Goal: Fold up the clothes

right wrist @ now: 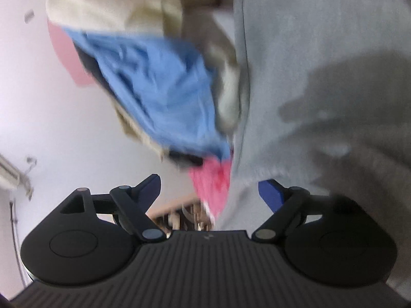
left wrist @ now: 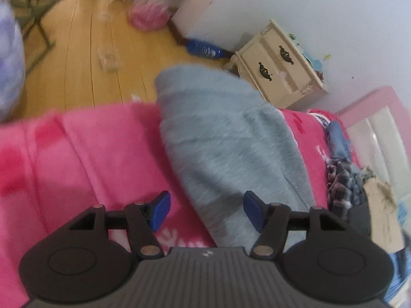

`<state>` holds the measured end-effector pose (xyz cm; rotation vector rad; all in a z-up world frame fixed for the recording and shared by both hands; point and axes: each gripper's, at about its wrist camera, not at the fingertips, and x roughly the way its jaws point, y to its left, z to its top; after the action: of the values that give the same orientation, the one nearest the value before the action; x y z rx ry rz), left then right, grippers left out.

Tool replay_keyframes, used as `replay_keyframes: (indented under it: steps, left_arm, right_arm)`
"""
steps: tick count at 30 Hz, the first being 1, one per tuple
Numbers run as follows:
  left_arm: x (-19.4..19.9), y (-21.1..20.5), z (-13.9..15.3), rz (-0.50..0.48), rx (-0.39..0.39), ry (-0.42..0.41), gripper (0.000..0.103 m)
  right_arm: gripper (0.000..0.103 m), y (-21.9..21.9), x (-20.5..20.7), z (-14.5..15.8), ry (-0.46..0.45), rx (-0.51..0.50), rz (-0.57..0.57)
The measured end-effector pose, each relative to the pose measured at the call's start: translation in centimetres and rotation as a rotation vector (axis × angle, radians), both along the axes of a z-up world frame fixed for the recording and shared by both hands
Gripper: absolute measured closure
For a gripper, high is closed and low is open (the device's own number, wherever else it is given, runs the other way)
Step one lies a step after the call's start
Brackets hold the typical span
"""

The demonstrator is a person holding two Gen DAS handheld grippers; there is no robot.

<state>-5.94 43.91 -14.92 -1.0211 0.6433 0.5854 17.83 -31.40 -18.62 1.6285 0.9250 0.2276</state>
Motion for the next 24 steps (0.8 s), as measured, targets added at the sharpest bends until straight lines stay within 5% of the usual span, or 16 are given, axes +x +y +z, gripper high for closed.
replay_keyframes:
  steps: [8,12,19,24]
  left_arm:
    - [1.5,0.8,-2.9,0.073,-0.027,-0.082,0.038]
    - [1.7,0.3,-3.2,0.065,-0.034,-0.131,0.045]
    - [3.1,-0.7,-4.5,0.062,-0.059,-0.147,0.048]
    - [4.2,-0.3,-5.4,0.158,-0.098,-0.188,0.048]
  right_arm:
    - [0.02,4.1,-2.5,1.7,-0.066,-0.059,0.222]
    - [0.019,7.5,-6.9,-0.4,-0.023,-0.059,0.303]
    - [0.02,11.4,-9.4,-5.8,0.061,-0.046,0.222]
    - [0.02,11.8,-7.5,-5.5,-0.053,-0.017,0.09]
